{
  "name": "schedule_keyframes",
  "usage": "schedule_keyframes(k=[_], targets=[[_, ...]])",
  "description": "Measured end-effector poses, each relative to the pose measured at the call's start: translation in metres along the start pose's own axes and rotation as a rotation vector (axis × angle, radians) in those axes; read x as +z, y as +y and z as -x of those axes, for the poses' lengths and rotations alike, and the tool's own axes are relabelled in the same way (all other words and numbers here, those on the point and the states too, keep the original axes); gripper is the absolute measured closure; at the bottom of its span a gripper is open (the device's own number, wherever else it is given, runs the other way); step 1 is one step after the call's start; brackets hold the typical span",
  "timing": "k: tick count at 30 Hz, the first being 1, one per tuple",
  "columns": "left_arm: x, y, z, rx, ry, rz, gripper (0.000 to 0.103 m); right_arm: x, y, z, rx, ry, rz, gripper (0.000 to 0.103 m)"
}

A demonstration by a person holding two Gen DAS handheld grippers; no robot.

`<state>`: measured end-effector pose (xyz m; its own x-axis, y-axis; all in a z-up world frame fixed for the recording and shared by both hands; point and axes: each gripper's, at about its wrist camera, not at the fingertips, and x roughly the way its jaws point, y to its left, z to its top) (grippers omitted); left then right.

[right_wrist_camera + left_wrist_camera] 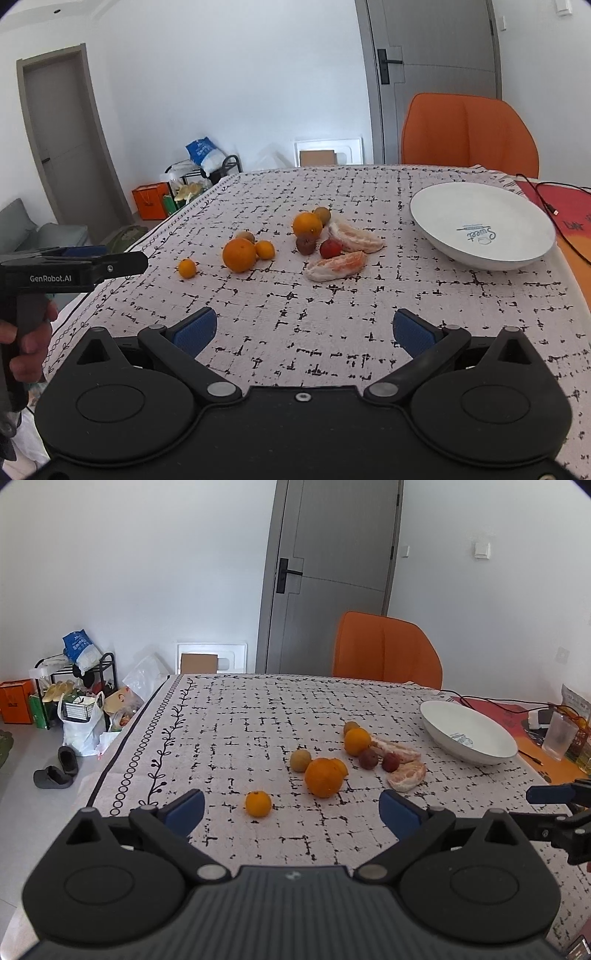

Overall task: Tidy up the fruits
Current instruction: 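Grasp the small mandarin with the left gripper while the right gripper grasps a peeled pomelo segment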

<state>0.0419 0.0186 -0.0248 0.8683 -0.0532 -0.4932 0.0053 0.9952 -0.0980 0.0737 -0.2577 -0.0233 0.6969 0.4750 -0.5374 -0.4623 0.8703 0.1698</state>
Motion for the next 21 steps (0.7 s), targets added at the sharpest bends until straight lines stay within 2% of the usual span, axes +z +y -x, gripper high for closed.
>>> schedule_keyframes(k=[8,10,12,15,18,21], targets=[[0.001,0.007,-0.025,0.015,0.031,0.012,0.013,0.007,-0.012,-0.021,0.009,0.002,-0.055,0.0],[0.001,0.009,-0.029,0.015,0.031,0.017,0.019,0.009,-0.013,-0.026,0.003,0.004,-0.061,0.0],[0.001,0.011,-0.035,-0.001,0.035,0.032,0.035,0.011,-0.014,-0.031,0.006,0.005,-0.061,0.0],[0.001,0.015,-0.046,0.0,0.054,0.06,0.043,0.013,-0.016,-0.038,0.007,0.007,-0.06,0.002],[0.0,0.016,-0.056,0.005,0.07,0.065,0.046,0.016,-0.018,-0.046,0.009,0.009,-0.061,0.013],[0.0,0.018,-0.065,0.017,0.081,0.07,0.048,0.019,-0.021,-0.055,0.012,0.02,-0.063,0.013]])
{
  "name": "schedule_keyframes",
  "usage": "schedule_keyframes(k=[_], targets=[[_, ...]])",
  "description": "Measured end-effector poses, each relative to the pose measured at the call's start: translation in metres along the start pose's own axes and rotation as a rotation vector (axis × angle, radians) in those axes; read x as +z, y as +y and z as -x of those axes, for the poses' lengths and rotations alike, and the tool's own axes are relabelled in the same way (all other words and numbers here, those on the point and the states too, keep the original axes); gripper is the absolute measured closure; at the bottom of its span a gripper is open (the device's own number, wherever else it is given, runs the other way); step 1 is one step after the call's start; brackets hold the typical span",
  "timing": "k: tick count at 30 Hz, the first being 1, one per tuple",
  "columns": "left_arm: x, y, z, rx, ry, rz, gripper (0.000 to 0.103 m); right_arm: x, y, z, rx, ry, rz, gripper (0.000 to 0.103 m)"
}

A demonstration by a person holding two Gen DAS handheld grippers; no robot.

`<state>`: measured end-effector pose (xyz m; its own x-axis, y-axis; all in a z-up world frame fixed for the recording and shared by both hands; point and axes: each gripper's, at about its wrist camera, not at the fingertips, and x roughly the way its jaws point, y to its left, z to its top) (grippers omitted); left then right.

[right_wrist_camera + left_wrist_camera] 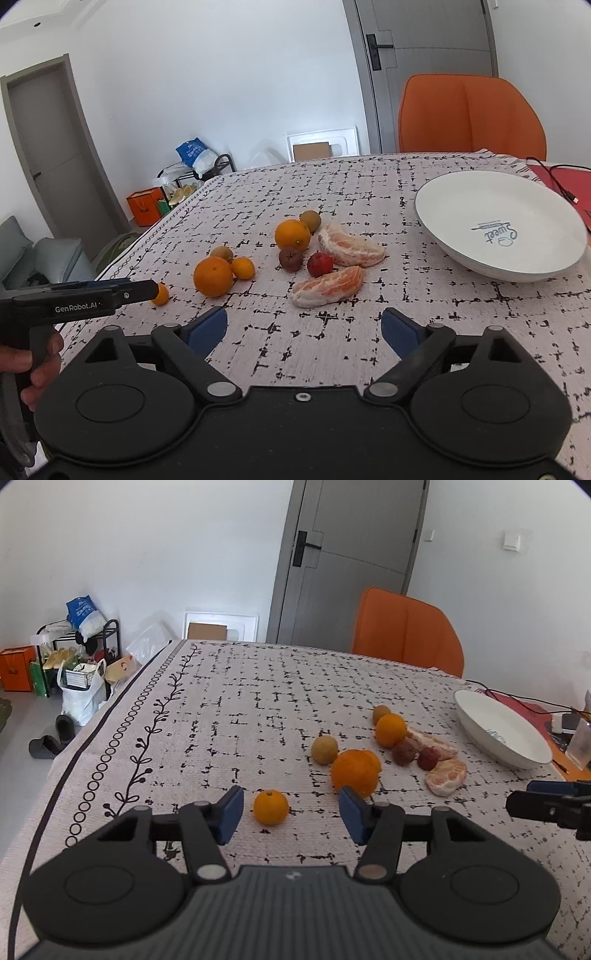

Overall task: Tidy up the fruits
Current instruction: 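Grasp the small mandarin with the left gripper while the right gripper grasps a peeled pomelo segment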

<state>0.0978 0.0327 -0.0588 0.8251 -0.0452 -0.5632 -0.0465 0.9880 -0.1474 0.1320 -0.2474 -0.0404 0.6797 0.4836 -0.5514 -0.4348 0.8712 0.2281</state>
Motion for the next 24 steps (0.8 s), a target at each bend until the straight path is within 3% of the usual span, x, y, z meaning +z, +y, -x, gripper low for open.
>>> schedule_keyframes(k=[7,10,13,24], targets=[[-0.003,0.002,-0.019,0.023,0.041,0.006,0.056,0.004,-0.008,-0.02,-0.001,0.014,-0.009,0.013],[-0.005,0.003,-0.026,0.041,0.058,0.002,0.064,0.007,-0.011,-0.03,-0.007,0.026,-0.009,0.015],[-0.004,0.003,-0.028,0.056,0.054,-0.005,0.081,0.01,-0.013,-0.038,-0.013,0.032,0.0,0.017],[0.003,0.008,-0.025,0.042,0.034,0.018,0.081,0.015,-0.012,-0.059,-0.035,0.059,0.029,0.019]])
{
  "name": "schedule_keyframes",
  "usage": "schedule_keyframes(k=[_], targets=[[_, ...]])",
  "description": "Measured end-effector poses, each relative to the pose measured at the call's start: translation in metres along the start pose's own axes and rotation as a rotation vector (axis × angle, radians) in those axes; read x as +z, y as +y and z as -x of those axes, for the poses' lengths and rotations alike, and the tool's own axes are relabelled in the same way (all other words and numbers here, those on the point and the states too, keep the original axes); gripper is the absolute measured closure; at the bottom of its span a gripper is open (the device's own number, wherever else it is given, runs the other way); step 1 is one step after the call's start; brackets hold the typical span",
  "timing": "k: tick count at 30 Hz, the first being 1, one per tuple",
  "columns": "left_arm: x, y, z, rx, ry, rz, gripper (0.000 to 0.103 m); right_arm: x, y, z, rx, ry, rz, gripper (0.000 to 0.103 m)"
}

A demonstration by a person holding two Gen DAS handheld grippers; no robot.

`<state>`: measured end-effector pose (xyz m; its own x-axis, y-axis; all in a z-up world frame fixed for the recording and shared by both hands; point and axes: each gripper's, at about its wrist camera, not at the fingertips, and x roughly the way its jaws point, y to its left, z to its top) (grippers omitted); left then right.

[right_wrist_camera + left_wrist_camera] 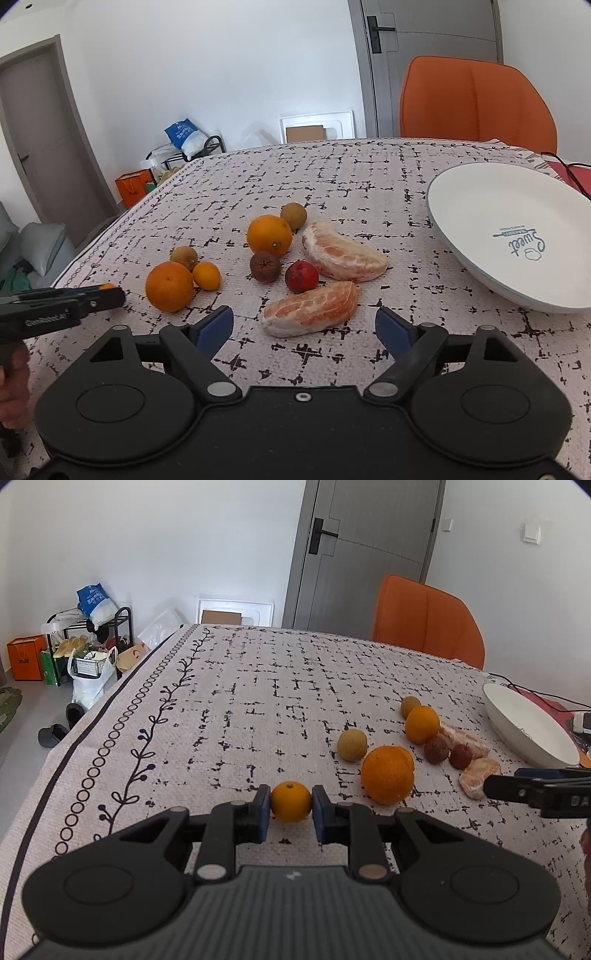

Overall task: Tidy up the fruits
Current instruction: 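Grasp the small mandarin with the left gripper while the right gripper grasps a peeled pomelo segment, then carry the mandarin in the left gripper while the right gripper carries the pomelo segment to the white plate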

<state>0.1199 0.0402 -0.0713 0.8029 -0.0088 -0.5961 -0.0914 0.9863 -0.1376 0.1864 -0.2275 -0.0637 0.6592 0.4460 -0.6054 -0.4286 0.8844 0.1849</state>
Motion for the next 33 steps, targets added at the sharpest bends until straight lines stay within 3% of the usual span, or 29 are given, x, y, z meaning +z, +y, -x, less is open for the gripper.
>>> schedule_keyframes(k=[9,12,13,33], targets=[[0.008,0.001,0.012,-0.003,-0.032,0.011,0.081,0.008,0.006,-0.017,-0.041,0.025,0.058,0.02],[0.01,-0.001,0.016,0.0,-0.037,0.007,0.081,0.006,0.007,-0.022,-0.047,0.044,0.076,0.041],[0.011,-0.002,0.017,0.0,-0.039,0.008,0.081,0.005,0.008,-0.02,-0.052,0.037,0.086,0.042],[0.022,-0.045,0.029,-0.063,-0.084,-0.062,0.081,0.003,-0.013,0.038,-0.025,-0.059,0.025,0.044]])
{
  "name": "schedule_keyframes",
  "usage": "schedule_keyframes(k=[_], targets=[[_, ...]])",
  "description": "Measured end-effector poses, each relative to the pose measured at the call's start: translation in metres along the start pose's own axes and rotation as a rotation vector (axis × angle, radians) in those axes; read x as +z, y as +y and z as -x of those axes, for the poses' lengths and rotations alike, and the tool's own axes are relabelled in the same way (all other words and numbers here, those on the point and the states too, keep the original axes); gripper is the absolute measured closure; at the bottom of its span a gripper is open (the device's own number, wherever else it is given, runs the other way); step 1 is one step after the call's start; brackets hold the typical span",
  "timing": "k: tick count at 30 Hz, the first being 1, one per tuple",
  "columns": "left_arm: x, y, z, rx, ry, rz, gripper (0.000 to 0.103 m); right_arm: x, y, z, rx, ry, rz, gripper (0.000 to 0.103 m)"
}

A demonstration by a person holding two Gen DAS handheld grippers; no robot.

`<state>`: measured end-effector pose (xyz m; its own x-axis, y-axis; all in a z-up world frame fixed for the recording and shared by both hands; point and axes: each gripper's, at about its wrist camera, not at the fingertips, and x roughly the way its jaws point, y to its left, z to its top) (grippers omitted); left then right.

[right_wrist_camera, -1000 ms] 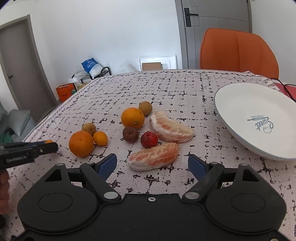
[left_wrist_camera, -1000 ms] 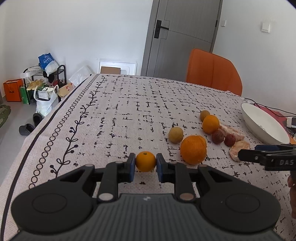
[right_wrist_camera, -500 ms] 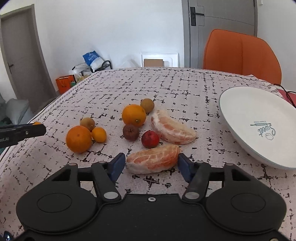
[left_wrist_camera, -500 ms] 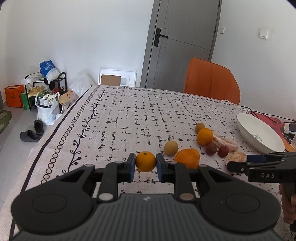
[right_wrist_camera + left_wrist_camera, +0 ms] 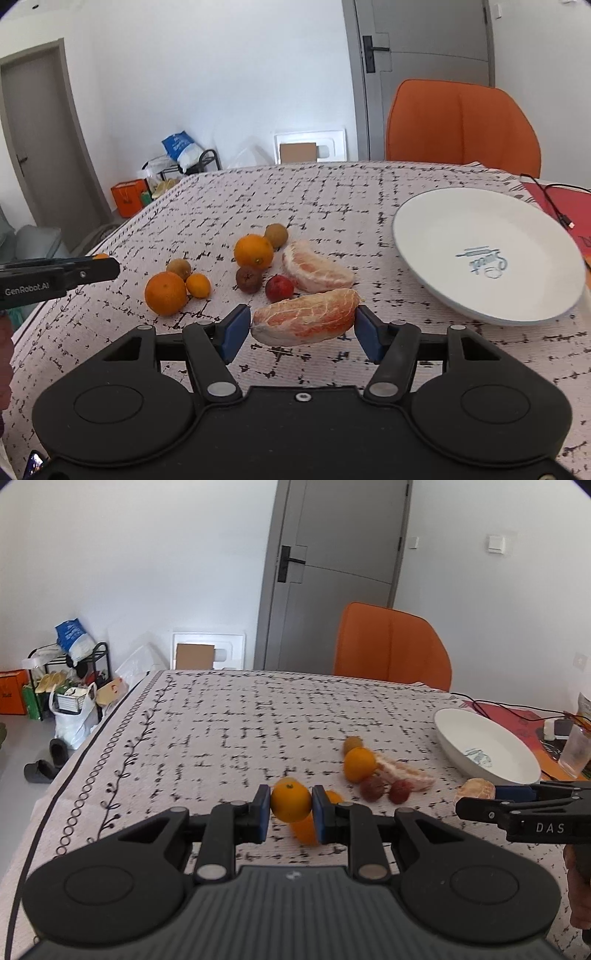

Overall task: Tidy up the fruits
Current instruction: 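Carry the mandarin in the left gripper while the right gripper carries the pomelo segment to the white plate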

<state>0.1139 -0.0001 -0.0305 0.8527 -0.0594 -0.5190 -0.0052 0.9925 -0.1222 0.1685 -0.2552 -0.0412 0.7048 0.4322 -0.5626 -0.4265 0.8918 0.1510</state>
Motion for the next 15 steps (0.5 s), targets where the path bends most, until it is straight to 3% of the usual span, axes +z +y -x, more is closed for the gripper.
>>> schedule_keyframes(k=[15], targets=[[0.013,-0.043,-0.011,-0.066,-0.018,-0.071,0.081,0.004,-0.024,0.029,-0.037,-0.077,-0.035,0.044]])
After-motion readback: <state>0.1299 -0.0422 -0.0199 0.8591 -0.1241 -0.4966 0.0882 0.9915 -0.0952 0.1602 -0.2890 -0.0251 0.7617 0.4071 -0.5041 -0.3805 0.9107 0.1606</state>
